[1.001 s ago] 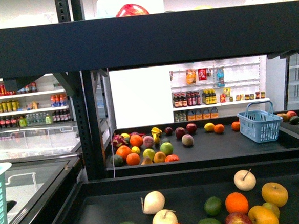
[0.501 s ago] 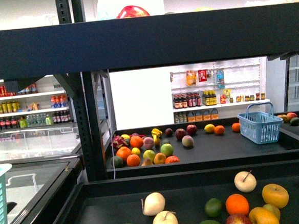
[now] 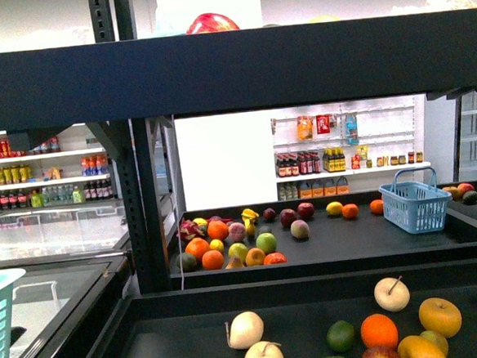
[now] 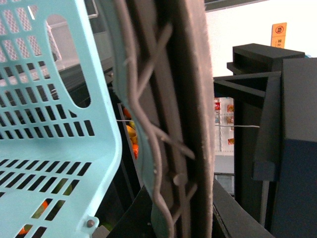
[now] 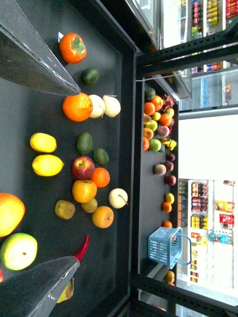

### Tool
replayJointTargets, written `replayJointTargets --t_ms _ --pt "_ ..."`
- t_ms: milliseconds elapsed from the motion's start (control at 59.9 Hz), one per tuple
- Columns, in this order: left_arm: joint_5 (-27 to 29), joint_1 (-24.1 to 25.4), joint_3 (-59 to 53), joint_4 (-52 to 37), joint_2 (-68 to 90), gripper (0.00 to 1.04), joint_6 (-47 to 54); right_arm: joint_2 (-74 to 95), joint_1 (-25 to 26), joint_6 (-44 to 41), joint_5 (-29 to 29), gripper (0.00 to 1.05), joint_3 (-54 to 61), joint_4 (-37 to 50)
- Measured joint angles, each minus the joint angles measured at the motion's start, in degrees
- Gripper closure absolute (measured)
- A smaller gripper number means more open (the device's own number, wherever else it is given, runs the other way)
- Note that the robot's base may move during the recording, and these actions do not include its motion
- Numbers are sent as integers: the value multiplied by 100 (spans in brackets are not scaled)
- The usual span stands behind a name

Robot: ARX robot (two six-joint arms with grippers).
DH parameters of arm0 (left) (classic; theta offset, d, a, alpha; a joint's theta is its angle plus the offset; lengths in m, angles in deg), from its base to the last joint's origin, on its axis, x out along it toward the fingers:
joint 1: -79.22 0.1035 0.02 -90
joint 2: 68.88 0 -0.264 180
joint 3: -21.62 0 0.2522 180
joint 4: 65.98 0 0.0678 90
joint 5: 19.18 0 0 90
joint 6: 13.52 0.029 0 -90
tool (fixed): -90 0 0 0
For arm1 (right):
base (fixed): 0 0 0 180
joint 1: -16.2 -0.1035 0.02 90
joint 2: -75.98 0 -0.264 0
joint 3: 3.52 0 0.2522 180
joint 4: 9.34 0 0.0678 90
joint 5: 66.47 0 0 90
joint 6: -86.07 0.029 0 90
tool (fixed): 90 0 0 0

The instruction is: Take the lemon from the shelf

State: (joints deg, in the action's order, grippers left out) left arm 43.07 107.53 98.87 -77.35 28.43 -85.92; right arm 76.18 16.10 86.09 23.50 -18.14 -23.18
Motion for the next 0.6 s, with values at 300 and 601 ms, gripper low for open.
replayJointTargets --t_ms 300,601 --pt "-898 -173 -411 229 -1086 96 997 0 0 0 0 7 0 0" --pt "-2164 -839 -1099 87 -1840 96 1631 0 0 -2 0 7 0 0"
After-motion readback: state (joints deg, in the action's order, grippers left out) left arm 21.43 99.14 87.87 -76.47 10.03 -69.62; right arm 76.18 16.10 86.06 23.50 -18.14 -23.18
